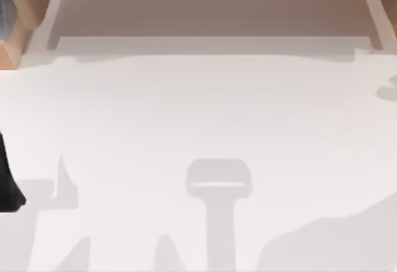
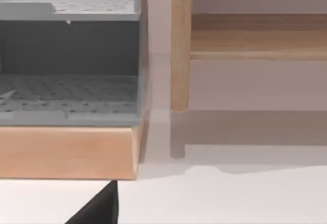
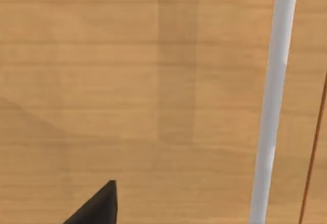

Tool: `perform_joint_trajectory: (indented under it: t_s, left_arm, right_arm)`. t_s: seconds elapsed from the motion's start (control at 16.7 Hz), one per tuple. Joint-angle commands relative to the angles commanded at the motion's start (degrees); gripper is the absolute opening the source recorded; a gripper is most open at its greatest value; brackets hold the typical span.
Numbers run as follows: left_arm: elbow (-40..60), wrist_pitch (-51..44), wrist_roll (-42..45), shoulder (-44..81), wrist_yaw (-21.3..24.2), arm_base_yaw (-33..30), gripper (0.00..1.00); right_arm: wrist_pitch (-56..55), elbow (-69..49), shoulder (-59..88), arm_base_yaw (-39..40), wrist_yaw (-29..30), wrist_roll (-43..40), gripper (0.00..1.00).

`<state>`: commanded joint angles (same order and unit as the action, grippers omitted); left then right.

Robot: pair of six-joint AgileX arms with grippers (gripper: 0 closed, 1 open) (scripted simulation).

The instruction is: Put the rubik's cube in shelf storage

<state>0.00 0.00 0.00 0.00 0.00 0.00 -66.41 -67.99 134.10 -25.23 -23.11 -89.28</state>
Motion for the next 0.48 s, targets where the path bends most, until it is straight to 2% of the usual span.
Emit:
perform_joint_trajectory:
  t_s: [0.36, 0.48]
  left_arm:
    - [0.0, 0.0, 0.0, 0.0, 0.0, 0.0, 1.0]
    - [0.0, 0.0, 0.0, 0.0, 0.0, 0.0, 1.0]
  right_arm:
    - [0.8, -1.6, 0.7, 0.3, 0.3, 0.0, 1.0]
    - [0.8, -1.6, 0.7, 0.3, 0.3, 0.0, 0.85]
